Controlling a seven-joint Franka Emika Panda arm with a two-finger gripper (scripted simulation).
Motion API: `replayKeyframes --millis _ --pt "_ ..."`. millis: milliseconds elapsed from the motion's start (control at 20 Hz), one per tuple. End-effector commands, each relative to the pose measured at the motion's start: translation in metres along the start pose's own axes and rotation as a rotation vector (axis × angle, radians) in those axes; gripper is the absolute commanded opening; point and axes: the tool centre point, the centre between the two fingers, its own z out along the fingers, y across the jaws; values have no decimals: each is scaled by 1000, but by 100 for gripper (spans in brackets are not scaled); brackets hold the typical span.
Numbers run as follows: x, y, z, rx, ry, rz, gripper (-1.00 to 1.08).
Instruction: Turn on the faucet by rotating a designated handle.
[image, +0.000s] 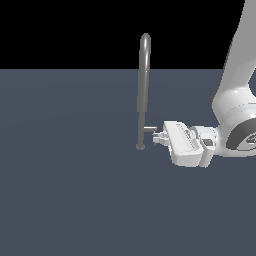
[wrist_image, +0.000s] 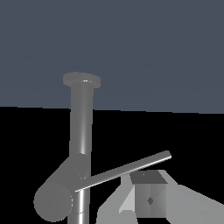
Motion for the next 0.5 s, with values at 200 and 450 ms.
replayKeyframes --millis 200,450 --pt "35 -3 0 9 9 28 -100" --pt "19 -16 0 0 0 -9 -100"
